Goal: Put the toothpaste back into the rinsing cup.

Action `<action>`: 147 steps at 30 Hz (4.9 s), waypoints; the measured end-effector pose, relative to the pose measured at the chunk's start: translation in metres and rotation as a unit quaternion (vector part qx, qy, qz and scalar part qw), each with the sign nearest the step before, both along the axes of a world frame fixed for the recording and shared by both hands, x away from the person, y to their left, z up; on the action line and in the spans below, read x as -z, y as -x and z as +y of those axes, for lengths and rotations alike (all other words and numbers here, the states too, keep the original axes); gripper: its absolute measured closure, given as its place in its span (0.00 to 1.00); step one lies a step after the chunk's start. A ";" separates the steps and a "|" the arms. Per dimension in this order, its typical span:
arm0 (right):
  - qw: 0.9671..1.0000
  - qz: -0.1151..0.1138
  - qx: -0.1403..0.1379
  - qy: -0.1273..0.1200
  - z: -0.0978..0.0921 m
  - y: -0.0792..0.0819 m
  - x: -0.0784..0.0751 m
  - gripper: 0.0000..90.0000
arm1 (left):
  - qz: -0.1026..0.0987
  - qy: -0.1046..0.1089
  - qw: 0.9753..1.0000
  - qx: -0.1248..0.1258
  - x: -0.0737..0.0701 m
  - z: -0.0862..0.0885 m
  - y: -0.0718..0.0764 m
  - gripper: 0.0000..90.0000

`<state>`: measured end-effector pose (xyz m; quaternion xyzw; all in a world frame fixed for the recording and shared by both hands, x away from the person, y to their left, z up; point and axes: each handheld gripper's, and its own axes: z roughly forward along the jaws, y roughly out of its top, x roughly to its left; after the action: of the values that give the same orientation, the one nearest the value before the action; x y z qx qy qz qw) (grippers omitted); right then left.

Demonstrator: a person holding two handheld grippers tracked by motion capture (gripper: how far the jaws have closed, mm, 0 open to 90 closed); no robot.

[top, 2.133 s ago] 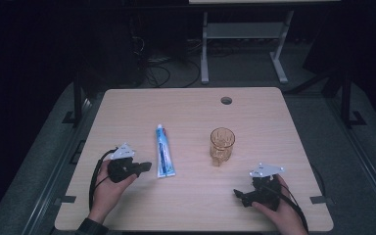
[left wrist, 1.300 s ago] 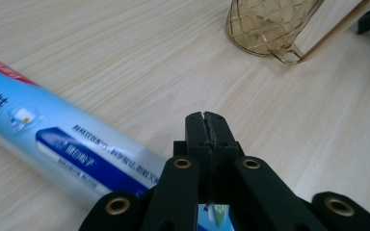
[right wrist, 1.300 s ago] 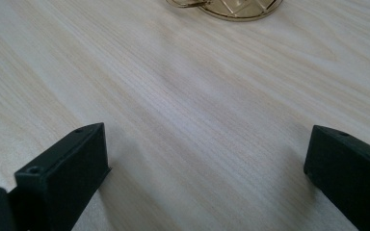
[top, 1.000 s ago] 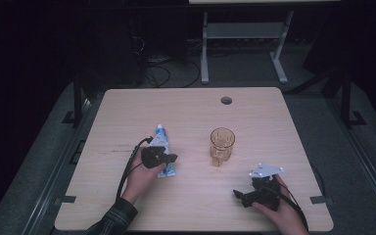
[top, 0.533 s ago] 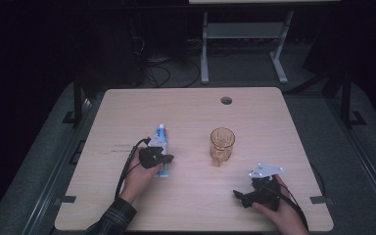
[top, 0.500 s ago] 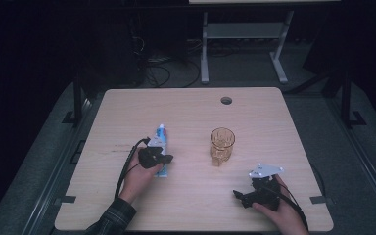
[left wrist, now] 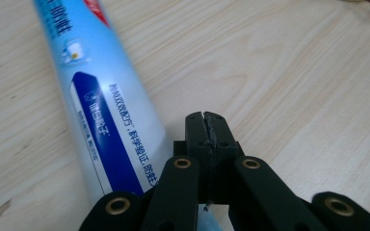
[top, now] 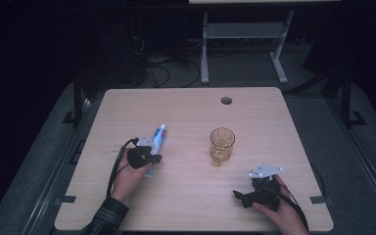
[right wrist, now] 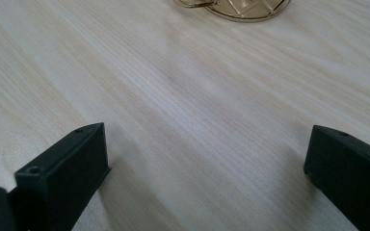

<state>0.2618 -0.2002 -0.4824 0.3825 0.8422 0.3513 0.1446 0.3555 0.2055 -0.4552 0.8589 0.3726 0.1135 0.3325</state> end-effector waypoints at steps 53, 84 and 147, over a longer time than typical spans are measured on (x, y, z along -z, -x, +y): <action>1.000 0.000 -0.003 0.000 0.000 0.000 0.000 0.01 | -0.016 -0.003 0.994 -0.112 -0.020 0.082 -0.027 1.00; 1.000 0.000 -0.005 0.000 0.000 0.000 0.000 0.01 | 0.003 0.003 0.997 -0.076 -0.022 0.018 -0.110 1.00; 1.000 0.000 -0.008 0.000 0.001 0.001 0.000 0.01 | 0.030 -0.011 0.999 -0.022 -0.009 0.010 -0.017 1.00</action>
<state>0.2610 -0.1994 -0.4823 0.3760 0.8453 0.3521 0.1417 0.3729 0.2158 -0.4461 0.8574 0.3999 0.0988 0.3086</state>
